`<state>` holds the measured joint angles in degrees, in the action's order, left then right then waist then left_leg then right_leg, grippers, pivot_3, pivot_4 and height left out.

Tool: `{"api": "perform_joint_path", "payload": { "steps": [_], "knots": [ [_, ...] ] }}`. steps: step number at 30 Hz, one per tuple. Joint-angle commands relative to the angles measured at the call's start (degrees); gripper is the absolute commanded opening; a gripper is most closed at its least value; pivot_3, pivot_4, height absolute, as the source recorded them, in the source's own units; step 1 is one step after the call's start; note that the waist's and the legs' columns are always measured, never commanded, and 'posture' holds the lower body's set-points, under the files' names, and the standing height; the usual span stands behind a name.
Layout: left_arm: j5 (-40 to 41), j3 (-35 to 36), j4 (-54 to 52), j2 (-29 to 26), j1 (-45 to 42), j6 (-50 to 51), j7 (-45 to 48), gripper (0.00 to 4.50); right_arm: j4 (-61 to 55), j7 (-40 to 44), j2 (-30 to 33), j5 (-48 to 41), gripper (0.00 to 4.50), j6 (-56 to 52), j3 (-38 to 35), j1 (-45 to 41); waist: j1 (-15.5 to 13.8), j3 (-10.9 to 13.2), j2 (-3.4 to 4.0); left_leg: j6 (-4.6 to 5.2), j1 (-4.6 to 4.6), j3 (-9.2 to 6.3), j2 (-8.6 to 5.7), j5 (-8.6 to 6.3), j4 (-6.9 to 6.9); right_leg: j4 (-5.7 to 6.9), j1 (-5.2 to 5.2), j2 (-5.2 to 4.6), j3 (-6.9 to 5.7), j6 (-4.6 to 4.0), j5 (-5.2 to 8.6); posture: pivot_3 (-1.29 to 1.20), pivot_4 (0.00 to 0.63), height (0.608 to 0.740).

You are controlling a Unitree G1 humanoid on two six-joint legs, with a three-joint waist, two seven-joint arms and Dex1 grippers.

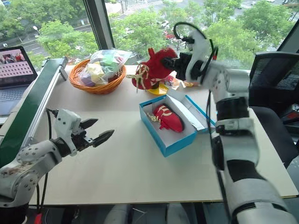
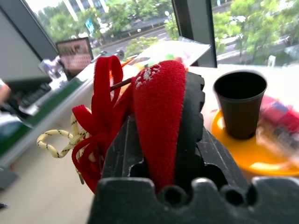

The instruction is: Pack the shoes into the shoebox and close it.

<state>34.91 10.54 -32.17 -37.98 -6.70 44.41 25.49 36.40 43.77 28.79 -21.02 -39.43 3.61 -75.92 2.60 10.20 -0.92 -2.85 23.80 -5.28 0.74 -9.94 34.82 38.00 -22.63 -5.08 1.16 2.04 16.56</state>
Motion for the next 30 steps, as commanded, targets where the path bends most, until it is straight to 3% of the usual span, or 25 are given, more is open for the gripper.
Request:
{"api": "perform_joint_path", "payload": {
  "steps": [1,10,14,30],
  "knots": [
    [-1.1,-1.9,-2.3,1.3,0.0,-1.5,-0.2,4.5,4.6,11.5,2.9,6.9,0.57,8.0,5.8,-5.2,0.3,0.0,0.0,0.0,-0.01,0.02,0.01,0.0,0.01,0.01,0.01,0.0,0.02,0.0,0.0,0.0,0.15,0.738],
    [-4.1,-5.3,-3.5,4.4,3.1,-2.5,-1.5,4.5,17.1,33.3,8.2,22.0,0.57,23.1,18.1,-8.8,-0.1,0.0,0.0,0.0,0.03,0.16,0.0,0.0,0.02,0.03,-0.1,-0.04,0.14,0.0,-0.01,0.0,0.15,0.738],
    [-4.9,-5.7,-3.7,5.5,3.7,-2.6,-1.9,4.5,20.1,39.7,7.5,24.3,0.57,25.5,19.0,-8.0,0.0,0.0,0.01,0.0,0.02,0.2,0.0,0.0,0.03,0.06,-0.11,-0.04,0.19,-0.01,-0.01,0.0,0.15,0.738],
    [-6.0,-5.5,-5.0,8.3,7.5,-3.4,-3.5,4.5,25.2,45.6,7.5,27.9,0.57,28.7,16.5,-10.9,-0.5,0.0,0.01,-0.01,-0.32,0.21,-0.02,-0.01,0.04,0.0,0.27,-0.07,0.19,0.0,0.0,0.0,0.15,0.738]
  ]
}}
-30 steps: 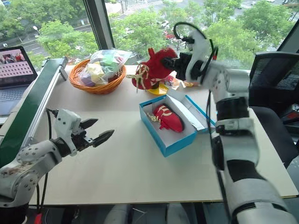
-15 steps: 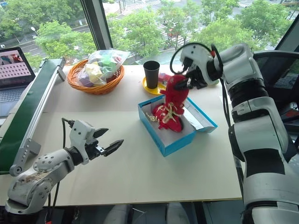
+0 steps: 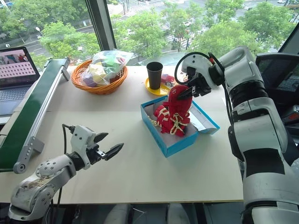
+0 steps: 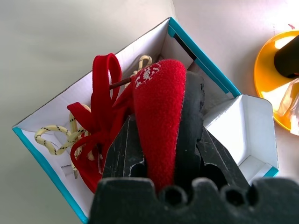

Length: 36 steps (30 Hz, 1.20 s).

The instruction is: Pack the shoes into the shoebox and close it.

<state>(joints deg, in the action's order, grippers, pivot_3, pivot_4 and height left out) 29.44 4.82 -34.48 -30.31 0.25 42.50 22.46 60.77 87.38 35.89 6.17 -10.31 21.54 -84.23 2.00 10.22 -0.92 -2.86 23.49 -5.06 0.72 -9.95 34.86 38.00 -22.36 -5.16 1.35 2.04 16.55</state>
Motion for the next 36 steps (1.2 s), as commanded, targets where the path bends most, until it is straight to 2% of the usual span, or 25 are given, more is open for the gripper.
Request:
{"api": "perform_joint_path", "payload": {
  "steps": [1,6,11,17,23,33,36],
  "knots": [
    [-0.7,0.0,-2.7,0.9,0.8,-1.7,-0.5,4.5,1.1,2.2,0.3,0.5,0.57,-0.7,-1.8,-3.4,0.2,0.0,0.0,0.0,0.01,0.0,0.0,0.0,-0.01,0.0,-0.02,0.0,0.0,0.0,0.0,0.0,0.15,0.738],
    [-1.2,-0.7,-2.6,1.9,1.2,-2.0,-0.8,4.5,0.4,4.9,-0.1,-1.3,0.57,-3.1,-2.4,-5.3,0.5,0.0,0.02,0.0,0.03,0.01,0.0,0.0,-0.01,0.02,-0.05,0.0,0.01,0.0,0.0,0.0,0.15,0.738],
    [-1.5,-0.9,-2.4,2.1,1.4,-2.2,-0.5,4.5,-4.3,5.1,0.1,-9.1,0.57,-9.5,0.4,-4.9,0.6,0.0,0.03,0.0,0.02,0.02,0.01,0.0,0.0,0.03,-0.05,0.01,0.02,0.0,0.0,0.0,0.15,0.738],
    [-1.5,1.3,-3.0,-0.8,2.5,-1.5,1.2,4.5,-17.7,5.1,3.6,-20.7,0.57,-18.5,8.5,2.5,0.4,0.0,0.03,0.02,0.03,0.02,0.0,-0.01,-0.01,0.03,-0.05,0.0,0.03,0.0,0.0,0.0,0.15,0.738],
    [-1.2,2.2,-3.4,-1.4,2.9,-1.1,0.9,4.5,-15.4,5.1,3.9,-17.7,0.57,-15.6,11.6,6.3,0.3,0.0,0.05,0.03,0.04,0.02,-0.01,-0.02,0.08,0.03,-0.03,-0.01,0.03,0.0,0.0,0.0,0.15,0.738],
    [-0.5,4.0,-4.9,-1.9,4.1,-0.1,0.7,4.5,-4.0,4.6,-1.7,-10.5,0.57,-10.2,6.8,4.3,0.5,0.0,0.05,0.05,-0.01,0.03,0.02,-0.03,0.08,0.04,-0.02,0.02,0.03,0.0,0.0,0.0,0.15,0.738],
    [-0.8,3.1,-4.6,-1.4,3.2,-0.1,0.4,4.5,0.3,1.6,-6.2,-5.8,0.57,-5.2,8.3,5.0,0.6,0.0,0.05,0.05,-0.02,0.03,0.01,-0.03,0.09,0.03,0.01,0.01,0.03,0.0,0.0,0.0,0.15,0.738]
  ]
}}
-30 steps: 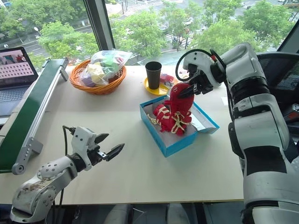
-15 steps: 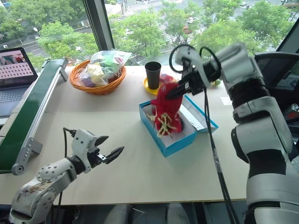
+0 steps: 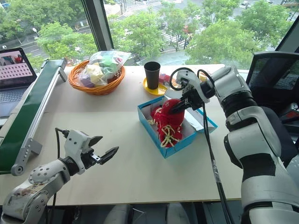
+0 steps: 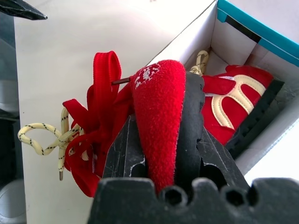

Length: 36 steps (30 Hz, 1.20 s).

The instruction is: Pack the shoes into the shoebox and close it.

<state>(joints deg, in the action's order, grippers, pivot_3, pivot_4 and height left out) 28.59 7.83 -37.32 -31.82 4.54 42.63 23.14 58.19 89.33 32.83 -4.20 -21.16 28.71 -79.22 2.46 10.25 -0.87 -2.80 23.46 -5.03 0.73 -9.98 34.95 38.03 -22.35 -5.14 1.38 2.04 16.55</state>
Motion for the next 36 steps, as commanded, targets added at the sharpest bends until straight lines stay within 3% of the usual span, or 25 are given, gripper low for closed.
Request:
{"api": "perform_joint_path", "payload": {
  "steps": [1,14,16,25,31,36],
  "knots": [
    [0.0,-0.2,-1.8,0.3,-1.3,-0.2,-0.5,4.5,4.3,-1.5,-4.4,6.3,0.57,7.4,1.7,0.4,0.1,0.0,0.0,0.0,-0.02,0.01,0.01,0.0,0.0,0.01,0.0,0.01,0.0,0.0,0.0,0.0,0.15,0.738],
    [-1.1,-0.5,-5.1,2.1,1.9,-0.2,-4.1,4.5,15.8,-14.7,-14.0,21.3,0.57,19.9,3.9,1.0,-0.1,-0.5,-0.48,-0.03,-0.45,0.04,0.01,-0.02,-0.04,0.05,0.33,0.01,0.04,0.0,0.0,0.0,0.15,0.738],
    [-1.2,-0.5,-5.6,2.3,2.2,-0.1,-4.5,4.5,16.3,-16.3,-17.1,20.2,1.51,18.3,1.4,0.3,0.0,-0.6,-0.61,-0.04,-0.62,0.05,0.03,-0.02,-0.08,0.04,0.48,0.03,0.06,-0.01,0.01,0.0,0.15,0.738],
    [-1.6,-0.5,-6.2,2.0,2.8,0.1,-4.9,4.5,17.4,-16.4,-22.0,11.3,4.47,6.0,-13.7,-6.2,0.0,-0.5,-0.54,-0.1,-0.13,0.06,0.02,-0.06,-0.09,0.05,0.0,0.02,0.14,-0.04,0.0,0.0,0.15,0.738],
    [-1.8,-1.8,-4.1,1.4,-0.3,-0.2,-3.5,4.5,16.8,-23.7,-19.8,5.9,4.49,1.0,-23.7,-11.4,0.1,-0.5,-0.46,-0.1,-0.2,0.09,0.05,-0.06,-0.13,0.07,0.0,0.07,0.15,-0.04,0.01,0.0,0.15,0.738],
    [-2.0,-2.1,-2.8,0.8,-1.7,-0.3,-2.3,4.5,15.4,-20.3,-16.9,4.6,4.49,-2.4,-26.3,-13.7,0.0,-0.5,-0.47,-0.09,-0.16,0.1,0.03,-0.06,-0.12,0.03,0.03,0.05,0.16,-0.04,0.01,0.0,0.15,0.738]
  ]
}}
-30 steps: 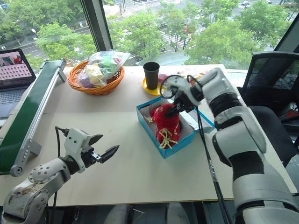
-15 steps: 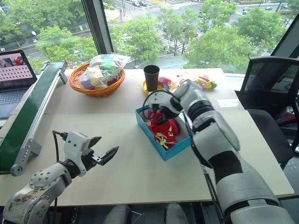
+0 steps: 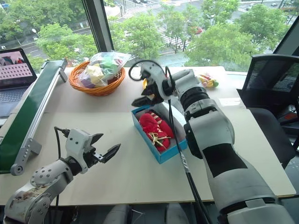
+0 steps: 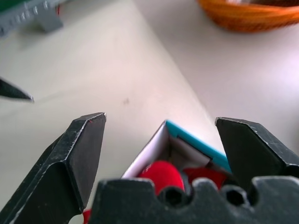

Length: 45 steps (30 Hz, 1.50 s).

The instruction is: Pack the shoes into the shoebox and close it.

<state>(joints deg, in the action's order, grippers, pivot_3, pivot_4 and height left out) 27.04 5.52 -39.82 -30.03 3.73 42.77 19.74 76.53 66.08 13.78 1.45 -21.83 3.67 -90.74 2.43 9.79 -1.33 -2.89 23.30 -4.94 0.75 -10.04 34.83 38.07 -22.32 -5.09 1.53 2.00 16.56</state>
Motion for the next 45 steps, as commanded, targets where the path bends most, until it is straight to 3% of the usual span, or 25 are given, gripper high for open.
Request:
{"api": "perform_joint_path", "payload": {
  "steps": [1,3,6,13,17,29,41,45],
  "knots": [
    [-0.3,0.0,0.2,-1.5,-1.6,-0.4,1.7,4.5,-4.9,6.8,4.1,-0.3,4.49,-0.7,0.0,-1.7,0.1,0.0,0.0,0.0,0.01,0.01,0.0,0.0,-0.01,0.0,-0.02,0.0,0.0,0.0,0.0,0.0,0.15,0.738],
    [-0.1,-0.1,1.0,-2.7,-2.5,-0.1,3.1,4.5,-8.6,11.4,6.9,2.0,4.49,1.2,3.2,0.4,-0.1,0.1,0.05,0.01,0.07,0.01,0.0,0.0,0.01,0.01,-0.07,0.0,0.0,0.0,0.0,0.0,0.15,0.738],
    [-0.1,0.0,1.6,-4.2,-2.8,-0.2,4.4,4.5,-14.0,13.2,8.8,5.3,3.82,5.2,7.9,5.7,0.1,0.1,0.05,0.01,0.03,0.02,-0.01,-0.01,0.04,-0.01,0.01,-0.01,0.0,0.01,0.0,0.0,0.15,0.738],
    [-0.1,-1.5,1.4,-9.2,-4.0,0.6,9.2,4.5,-19.0,9.6,6.4,6.9,1.43,9.0,10.6,14.6,1.4,0.1,0.08,0.01,-0.03,0.08,0.05,-0.01,0.01,0.08,-0.07,0.05,0.14,0.01,0.0,0.0,0.15,0.738],
    [1.7,1.0,0.0,-11.3,-3.7,1.8,10.6,4.5,-18.8,9.1,5.0,6.9,0.05,9.9,11.1,16.0,1.5,0.1,0.09,0.01,-0.01,0.12,0.04,-0.01,0.01,0.05,-0.09,0.04,0.2,0.01,0.0,0.0,0.15,0.738],
    [7.7,8.1,-3.7,-12.1,-2.4,5.4,11.0,4.5,-17.4,9.8,2.2,6.6,0.02,10.4,11.3,15.8,1.5,0.1,0.1,0.01,-0.04,0.12,0.05,-0.01,0.01,0.04,-0.06,0.05,0.2,0.01,0.0,0.0,0.15,0.738],
    [16.9,10.7,-4.1,-12.7,-12.3,11.1,8.6,4.5,-7.7,-4.9,-6.8,12.2,0.02,16.6,15.3,23.6,1.6,0.1,0.03,0.0,-0.14,0.12,0.06,-0.01,0.03,0.05,0.05,0.07,0.2,0.01,0.0,0.0,0.15,0.738],
    [18.8,9.7,-3.7,-13.9,-14.5,12.4,9.1,4.5,-8.9,-3.7,-6.2,11.3,0.02,16.5,14.2,22.7,1.5,0.0,0.0,0.0,-0.29,0.12,0.06,-0.01,0.03,0.08,0.15,0.1,0.24,0.01,0.0,0.0,0.15,0.738]
  ]
}}
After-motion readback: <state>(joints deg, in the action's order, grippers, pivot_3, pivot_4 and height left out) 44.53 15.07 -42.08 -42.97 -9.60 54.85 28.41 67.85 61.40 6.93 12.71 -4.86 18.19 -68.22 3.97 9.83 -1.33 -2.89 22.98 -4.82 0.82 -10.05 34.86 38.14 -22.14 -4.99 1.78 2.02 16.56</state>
